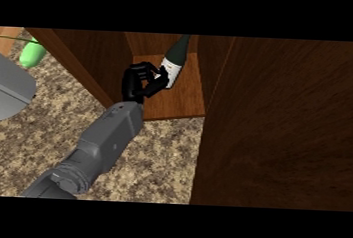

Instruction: Pick up the wine, place it into the cabinet and close the cabinet

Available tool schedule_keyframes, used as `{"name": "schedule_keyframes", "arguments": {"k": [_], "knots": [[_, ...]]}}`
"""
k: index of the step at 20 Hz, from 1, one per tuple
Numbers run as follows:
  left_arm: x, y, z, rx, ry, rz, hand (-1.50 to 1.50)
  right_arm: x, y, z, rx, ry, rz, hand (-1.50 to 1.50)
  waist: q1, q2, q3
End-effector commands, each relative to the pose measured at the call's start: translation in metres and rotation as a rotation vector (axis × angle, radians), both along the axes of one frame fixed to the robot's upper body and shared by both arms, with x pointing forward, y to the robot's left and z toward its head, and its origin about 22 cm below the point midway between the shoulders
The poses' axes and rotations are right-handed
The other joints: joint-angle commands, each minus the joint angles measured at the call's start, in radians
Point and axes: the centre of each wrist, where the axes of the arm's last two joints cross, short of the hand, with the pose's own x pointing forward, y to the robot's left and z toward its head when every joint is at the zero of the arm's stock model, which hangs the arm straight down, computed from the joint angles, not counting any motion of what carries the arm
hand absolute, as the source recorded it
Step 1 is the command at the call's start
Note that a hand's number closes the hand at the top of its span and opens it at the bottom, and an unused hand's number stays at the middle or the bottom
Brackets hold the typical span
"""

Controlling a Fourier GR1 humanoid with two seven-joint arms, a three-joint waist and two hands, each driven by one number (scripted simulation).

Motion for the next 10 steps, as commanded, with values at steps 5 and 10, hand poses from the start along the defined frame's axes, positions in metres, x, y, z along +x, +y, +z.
{"name": "schedule_keyframes", "arguments": {"k": [5,10], "knots": [[-0.015,0.010,-0.023,-0.072,-0.005,0.002,1.50,-0.004,0.002,0.002,0.020,-0.001,0.038,-1.50,-0.026,-0.001,-0.001],[-0.030,0.019,-0.043,-0.092,0.050,-0.007,1.50,-0.009,0.003,-0.002,0.003,-0.008,0.075,-1.50,-0.041,-0.001,-0.001]]}}
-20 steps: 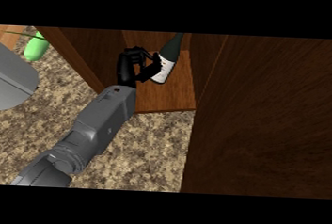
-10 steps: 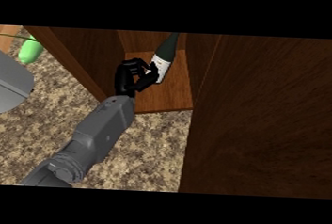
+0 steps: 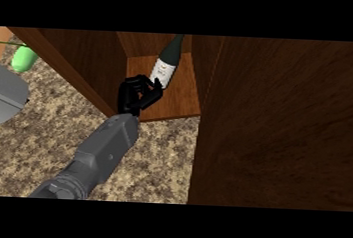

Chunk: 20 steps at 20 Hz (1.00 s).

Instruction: Pick up the wine, place it into the cabinet and close the cabinet

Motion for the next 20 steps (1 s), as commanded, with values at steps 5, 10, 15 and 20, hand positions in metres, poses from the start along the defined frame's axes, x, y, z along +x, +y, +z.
{"name": "schedule_keyframes", "arguments": {"k": [5,10,15,20], "knots": [[-0.022,0.012,-0.027,0.005,0.036,0.008,1.50,0.001,-0.003,0.000,0.025,-0.010,0.025,-1.50,-0.014,0.005,0.000],[-0.012,0.005,-0.014,0.039,0.035,0.025,1.50,0.007,0.001,0.000,0.020,0.007,0.050,-1.50,-0.025,0.005,0.000],[-0.008,0.002,-0.009,0.038,0.003,0.042,1.50,-0.001,-0.001,-0.002,0.016,-0.001,0.059,-1.50,-0.034,0.003,-0.001],[0.007,-0.008,0.012,0.033,-0.002,0.044,1.50,0.008,-0.008,-0.001,0.036,0.017,0.025,-1.50,-0.021,0.002,0.000]]}}
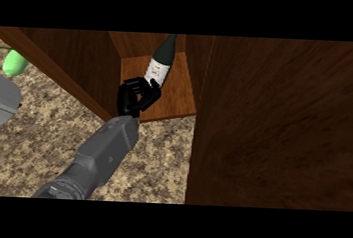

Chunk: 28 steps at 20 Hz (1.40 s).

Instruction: Pick up the wine, place it into the cabinet and close the cabinet

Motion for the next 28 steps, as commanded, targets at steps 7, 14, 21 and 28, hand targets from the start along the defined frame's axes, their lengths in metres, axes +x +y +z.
{"name": "schedule_keyframes", "arguments": {"k": [7,14,21,28], "knots": [[0.020,-0.015,0.030,0.006,-0.033,0.021,1.50,-0.005,0.000,-0.002,-0.008,-0.006,0.015,-1.50,-0.003,0.003,0.000],[0.044,-0.035,0.074,0.024,-0.039,-0.002,1.50,0.005,-0.005,-0.002,0.015,0.000,-0.012,-1.50,0.031,0.003,0.002],[0.048,-0.037,0.080,0.007,0.004,0.036,1.50,-0.002,-0.013,-0.006,0.007,-0.006,-0.014,-1.50,0.026,0.007,0.003],[0.050,-0.038,0.084,-0.018,0.035,0.022,1.50,0.001,-0.017,-0.008,0.010,-0.006,-0.049,-1.50,0.049,0.013,0.004]]}}
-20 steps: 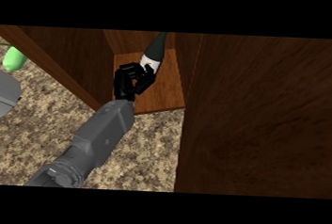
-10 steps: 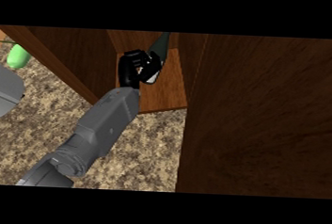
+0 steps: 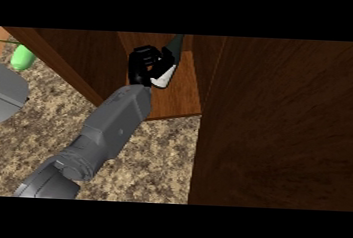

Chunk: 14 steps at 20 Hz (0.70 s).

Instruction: Pick up the wine, place it into the cabinet and close the cabinet

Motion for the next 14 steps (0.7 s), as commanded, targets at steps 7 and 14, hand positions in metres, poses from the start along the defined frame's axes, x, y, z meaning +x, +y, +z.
{"name": "schedule_keyframes", "arguments": {"k": [7,14], "knots": [[0.002,0.026,-0.006,0.340,-0.021,0.064,1.50,-0.003,0.001,0.003,-0.010,-0.013,0.035,-1.50,-0.008,0.011,0.001],[0.002,0.058,-0.011,0.488,-0.009,0.150,1.50,-0.003,-0.001,-0.002,-0.007,-0.020,0.024,-1.50,-0.017,0.023,0.000]]}}
